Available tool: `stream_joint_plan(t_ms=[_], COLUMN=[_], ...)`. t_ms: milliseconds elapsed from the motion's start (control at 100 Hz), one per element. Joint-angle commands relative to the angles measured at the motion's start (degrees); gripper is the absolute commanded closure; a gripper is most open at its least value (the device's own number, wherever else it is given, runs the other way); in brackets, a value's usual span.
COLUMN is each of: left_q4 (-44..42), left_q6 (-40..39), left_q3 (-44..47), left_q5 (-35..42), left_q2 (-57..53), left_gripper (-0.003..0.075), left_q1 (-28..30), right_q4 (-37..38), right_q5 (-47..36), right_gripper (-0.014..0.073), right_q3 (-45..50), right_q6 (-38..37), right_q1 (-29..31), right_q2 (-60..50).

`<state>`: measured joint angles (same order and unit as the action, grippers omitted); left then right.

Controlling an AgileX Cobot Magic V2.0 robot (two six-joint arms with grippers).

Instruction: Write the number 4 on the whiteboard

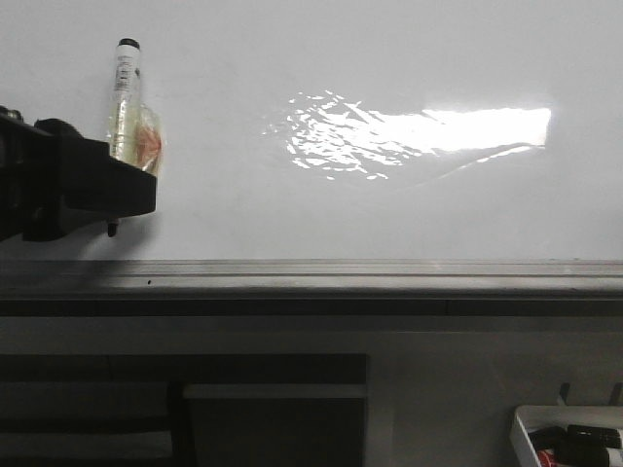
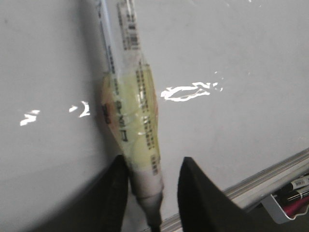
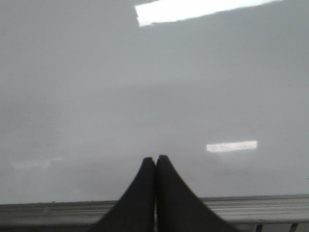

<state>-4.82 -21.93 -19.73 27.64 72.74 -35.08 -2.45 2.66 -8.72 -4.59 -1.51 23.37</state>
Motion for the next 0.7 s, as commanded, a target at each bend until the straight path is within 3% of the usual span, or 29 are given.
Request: stream_joint_plan(t_ms=[0, 70, 180, 390, 490, 590, 690], left_q4=[0.7, 0.3, -4.8, -29.0, -39.2, -44.0, -45.3], left_q6=[0.1, 0.1, 0.1, 0.1, 0.3, 3.2, 6.5], left_q3=[-1.4, -1.4, -1.4, -1.4, -1.4, -1.5, -1.5], left_q5=[3.3, 3.1, 2.9, 6.9, 10.4, 12.7, 15.3], left_q2=[-0.7, -0.7, -0.7, -1.8, -2.5, -2.6, -2.6], left_gripper=[0.0724, 0.0741, 0.0741, 0.0741, 0.0741, 0.0741, 0.0741], left_q1=[-0.3, -0.3, -0.3, -0.3, -0.3, -0.3, -0.3], right_q4=[0.0, -0.5, -2.3, -2.3, -2.3, -1.5, 0.1], right_q5=[-3.6, -3.2, -1.9, 9.6, 13.4, 17.0, 20.5], right_gripper=[0.0654, 0.0654, 0.0654, 0.0654, 0.0654, 0.0643, 0.0507], right_q3=[-2.0, -2.0, -2.3, -10.2, -16.2, -23.2, -29.1], right_q6=[0.3, 0.3, 0.3, 0.3, 0.3, 0.9, 4.6], right_q1=[-1.3, -4.7, -15.2, -36.6, -42.6, -46.2, -48.3], right_q2=[0.8, 0.9, 3.5, 11.4, 16.0, 20.8, 24.6])
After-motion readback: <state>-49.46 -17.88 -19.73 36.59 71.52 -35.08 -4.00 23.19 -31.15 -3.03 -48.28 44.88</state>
